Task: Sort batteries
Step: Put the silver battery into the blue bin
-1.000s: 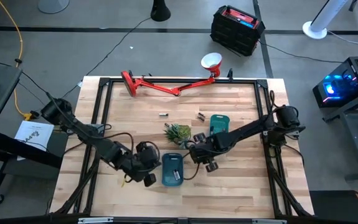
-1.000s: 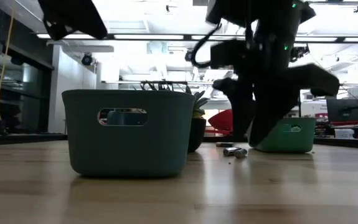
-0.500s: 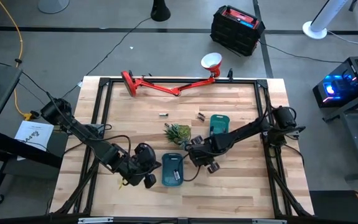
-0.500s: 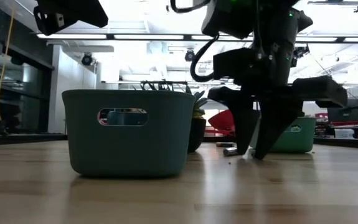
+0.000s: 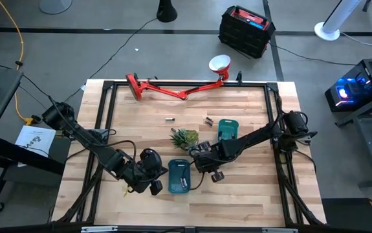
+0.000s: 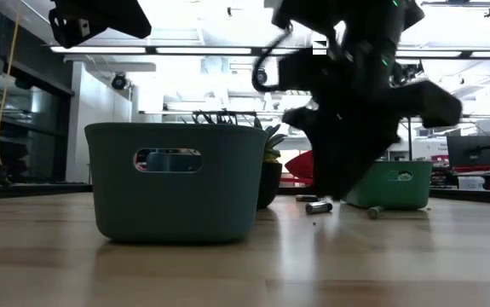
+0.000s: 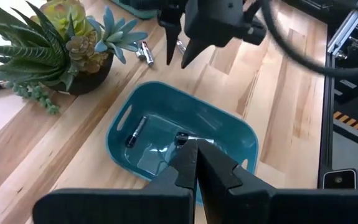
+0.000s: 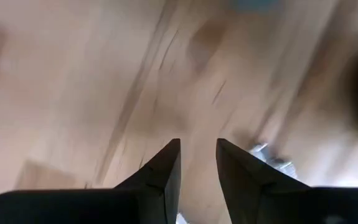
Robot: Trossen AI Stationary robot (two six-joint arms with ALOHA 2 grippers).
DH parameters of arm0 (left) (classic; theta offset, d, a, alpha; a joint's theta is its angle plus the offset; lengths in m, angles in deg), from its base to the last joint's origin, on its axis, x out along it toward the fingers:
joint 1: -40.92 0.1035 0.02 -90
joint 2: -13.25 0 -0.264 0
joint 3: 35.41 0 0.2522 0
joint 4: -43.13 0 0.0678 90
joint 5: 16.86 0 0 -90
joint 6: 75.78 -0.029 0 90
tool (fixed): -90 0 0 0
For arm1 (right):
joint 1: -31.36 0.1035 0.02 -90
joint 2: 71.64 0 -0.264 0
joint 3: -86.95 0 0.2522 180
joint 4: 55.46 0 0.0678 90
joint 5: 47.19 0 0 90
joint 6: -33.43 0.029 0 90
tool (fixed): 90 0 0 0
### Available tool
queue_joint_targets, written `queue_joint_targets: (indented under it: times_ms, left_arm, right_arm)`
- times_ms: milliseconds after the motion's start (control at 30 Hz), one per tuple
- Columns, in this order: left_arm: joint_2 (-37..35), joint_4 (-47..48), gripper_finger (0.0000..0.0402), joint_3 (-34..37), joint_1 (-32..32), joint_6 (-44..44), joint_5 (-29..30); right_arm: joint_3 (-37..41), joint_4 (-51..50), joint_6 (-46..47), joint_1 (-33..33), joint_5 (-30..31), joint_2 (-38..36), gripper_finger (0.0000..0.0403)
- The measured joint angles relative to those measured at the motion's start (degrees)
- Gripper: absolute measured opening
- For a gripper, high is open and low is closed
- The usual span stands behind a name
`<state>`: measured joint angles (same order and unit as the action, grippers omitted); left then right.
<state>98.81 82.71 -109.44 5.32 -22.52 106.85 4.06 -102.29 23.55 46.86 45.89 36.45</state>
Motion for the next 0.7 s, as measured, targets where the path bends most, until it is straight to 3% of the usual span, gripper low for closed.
queue_joint_targets:
  times_ms: [267,400,633,700]
  left_arm:
    - [0.0,0.0,0.0,0.0,0.1,-2.5,0.0]
    - [0.0,0.0,0.0,0.0,0.8,-3.0,-0.7]
    - [0.0,-0.1,0.0,0.0,3.5,-6.6,-6.2]
    - [0.0,0.0,0.0,0.0,4.1,-8.0,-7.0]
  right_arm:
    - [-4.6,-12.8,16.4,-0.4,-1.1,-1.6,0.0095]
    - [-1.9,-14.6,33.9,-0.2,-2.4,-3.7,0.0095]
    - [-1.2,-13.9,70.9,-0.6,1.1,-6.7,0.0095]
    - [-1.2,-12.8,76.4,-1.1,1.2,-6.3,0.0095]
